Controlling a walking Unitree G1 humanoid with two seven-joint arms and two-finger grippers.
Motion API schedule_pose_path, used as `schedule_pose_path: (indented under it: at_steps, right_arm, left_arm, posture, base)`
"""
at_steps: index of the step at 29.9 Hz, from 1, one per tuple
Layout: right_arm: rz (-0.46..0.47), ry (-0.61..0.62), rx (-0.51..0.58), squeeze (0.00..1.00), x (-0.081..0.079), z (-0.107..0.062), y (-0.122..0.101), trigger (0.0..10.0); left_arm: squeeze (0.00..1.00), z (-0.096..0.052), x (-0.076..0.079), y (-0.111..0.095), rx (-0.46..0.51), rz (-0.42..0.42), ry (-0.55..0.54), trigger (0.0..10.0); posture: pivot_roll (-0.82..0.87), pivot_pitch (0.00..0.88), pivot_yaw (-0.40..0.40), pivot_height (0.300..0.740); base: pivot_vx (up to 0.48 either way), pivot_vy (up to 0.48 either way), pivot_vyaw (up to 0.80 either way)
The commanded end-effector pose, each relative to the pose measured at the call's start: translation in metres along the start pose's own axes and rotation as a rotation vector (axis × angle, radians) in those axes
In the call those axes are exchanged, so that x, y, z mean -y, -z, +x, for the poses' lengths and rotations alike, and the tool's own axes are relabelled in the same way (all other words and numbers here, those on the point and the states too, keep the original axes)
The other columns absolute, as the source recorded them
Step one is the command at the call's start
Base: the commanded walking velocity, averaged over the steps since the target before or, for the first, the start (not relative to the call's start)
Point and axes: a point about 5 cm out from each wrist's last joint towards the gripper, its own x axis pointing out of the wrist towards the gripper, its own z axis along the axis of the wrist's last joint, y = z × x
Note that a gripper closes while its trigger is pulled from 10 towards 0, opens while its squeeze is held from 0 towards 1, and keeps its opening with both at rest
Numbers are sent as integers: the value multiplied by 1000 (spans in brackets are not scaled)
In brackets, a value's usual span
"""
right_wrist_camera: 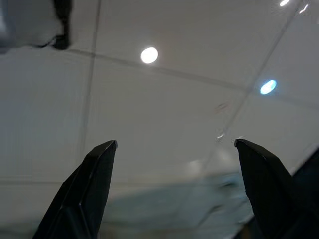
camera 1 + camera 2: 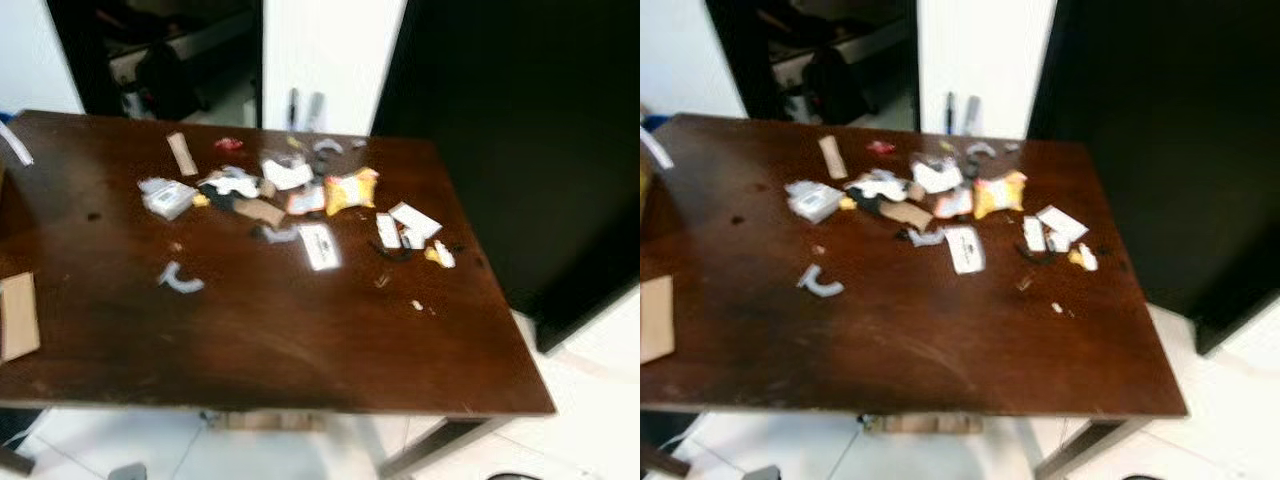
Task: Picking trash to rubbish bin
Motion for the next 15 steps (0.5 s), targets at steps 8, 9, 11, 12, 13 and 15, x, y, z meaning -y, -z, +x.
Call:
schedule_pose_path:
  at_steps: [8,9,11,12,13,15]
  right_arm:
    - [470,429,120,0,76,-17,-8,10000]
    - [520,511,179,0,94,-25,-17,10000]
    - [588,624,295,0,120,-41,-37,10000]
    - [588,624,295,0,120,-41,-37,10000]
    - [613,655,341,0,128,-47,-46,10000]
    - [628,693,410,0,139,-58,-60,10000]
  left_arm:
    - [0,0,12,15,-55,5,41,10000]
    - [0,0,12,15,-56,4,40,10000]
    - [0,-1,11,16,-57,4,38,10000]
    - [0,-1,11,16,-57,4,38,10000]
    - [0,-1,11,16,-58,4,37,10000]
    - [0,-1,10,16,-59,3,35,10000]
  posture:
    - [194,100,-103,740]
    - [193,98,-103,740]
    - [193,98,-103,740]
    - [193,98,-103,740]
    - [190,97,-104,740]
    - [188,95,-106,740]
  base:
    - [0,0,0]
    - [0,0,0]
    - [0,0,0]
    - [0,0,0]
    - [0,0,0]
    - [0,0,0]
